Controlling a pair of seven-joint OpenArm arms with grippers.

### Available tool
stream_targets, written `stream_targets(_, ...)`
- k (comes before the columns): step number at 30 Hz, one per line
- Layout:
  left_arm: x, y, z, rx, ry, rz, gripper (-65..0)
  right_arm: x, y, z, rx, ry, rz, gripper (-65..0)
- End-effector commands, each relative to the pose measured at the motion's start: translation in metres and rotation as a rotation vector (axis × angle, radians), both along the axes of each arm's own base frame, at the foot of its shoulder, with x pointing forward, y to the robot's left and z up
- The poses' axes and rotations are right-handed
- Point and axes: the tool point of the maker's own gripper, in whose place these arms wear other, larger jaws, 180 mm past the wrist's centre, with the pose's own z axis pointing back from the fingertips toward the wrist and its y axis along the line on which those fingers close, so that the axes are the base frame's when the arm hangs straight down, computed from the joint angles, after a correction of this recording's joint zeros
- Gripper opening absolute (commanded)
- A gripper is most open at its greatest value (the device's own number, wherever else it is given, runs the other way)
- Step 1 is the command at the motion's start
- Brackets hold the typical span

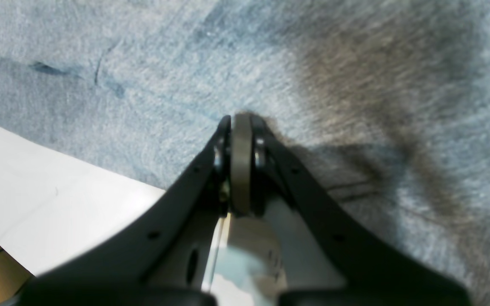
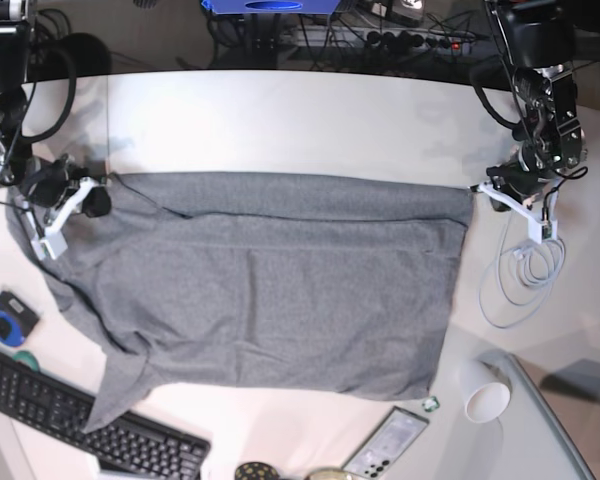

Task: Layout the t-shirt on the table in an organized manner, then fold the t-shirt properly

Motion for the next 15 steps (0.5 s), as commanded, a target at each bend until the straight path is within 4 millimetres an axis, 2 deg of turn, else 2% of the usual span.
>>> stream_targets(1, 0.018, 0.012, 0.029, 0.032, -0.094, 0.005, -65.0, -0.002, -0.012, -0.001, -0.048, 0.023, 0.009, -64.4)
stream_targets(3, 0.018, 0.014, 0.052, 0.055, -0.128, 0.007, -65.0, -0.002, -0.011, -0.001, -0.047, 0.023, 0.009, -64.4)
stream_targets(6, 0.015, -0.01, 0.074, 0.026, -0.14, -0.01, -65.0, -0.002, -0.011, -0.001, -0.045, 0.023, 0.009, -64.4)
stream_targets(9, -0.003, -0.029, 0.08, -0.036, -0.153, -0.005, -65.0, -0.002, -0.009, -0.001, -0.042, 0.023, 0.009, -64.4)
stream_targets(12, -0.013, -0.04, 0.073, -0.104, -0.151, 0.009, -65.0, -0.002, -0.008, -0.001, -0.041, 0.022, 0.009, -64.4)
stream_targets(15, -0.023, -0.041, 0.049, -0.152, -0.095, 0.037, -65.0, -0.002, -0.008, -0.001, -0.041, 0.022, 0.009, -64.4)
